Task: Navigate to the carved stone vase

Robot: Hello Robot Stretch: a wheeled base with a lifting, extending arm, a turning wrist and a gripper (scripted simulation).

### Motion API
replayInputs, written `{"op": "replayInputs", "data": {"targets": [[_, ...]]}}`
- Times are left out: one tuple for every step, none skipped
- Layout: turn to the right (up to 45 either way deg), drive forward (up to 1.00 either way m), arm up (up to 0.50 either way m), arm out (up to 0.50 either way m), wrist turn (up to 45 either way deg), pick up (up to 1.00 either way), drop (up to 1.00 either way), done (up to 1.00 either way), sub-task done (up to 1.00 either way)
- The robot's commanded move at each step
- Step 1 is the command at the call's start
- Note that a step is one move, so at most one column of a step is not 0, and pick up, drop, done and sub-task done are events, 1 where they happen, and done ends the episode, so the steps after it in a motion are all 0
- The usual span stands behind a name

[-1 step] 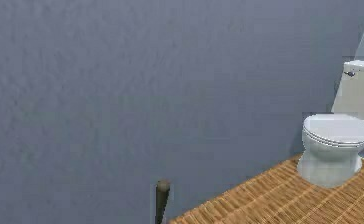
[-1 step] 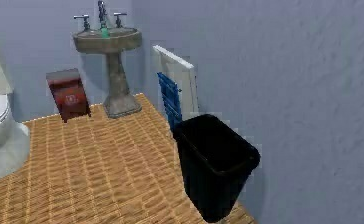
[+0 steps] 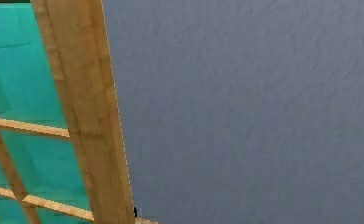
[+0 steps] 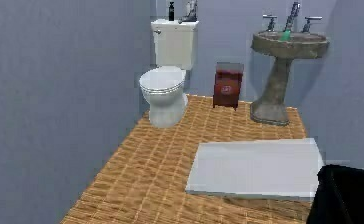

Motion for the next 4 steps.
{"op": "replayInputs", "data": {"targets": [[-45.0,0.00,0.00,0.00,0.0,0.00,0.00,0.00,0.00],[-45.0,0.00,0.00,0.00,0.0,0.00,0.00,0.00,0.00],[-18.0,0.00,0.00,0.00,0.0,0.00,0.00,0.00,0.00],[0.0,0.15,0.00,0.00,0.0,0.00,0.00,0.00,0.00]]}}
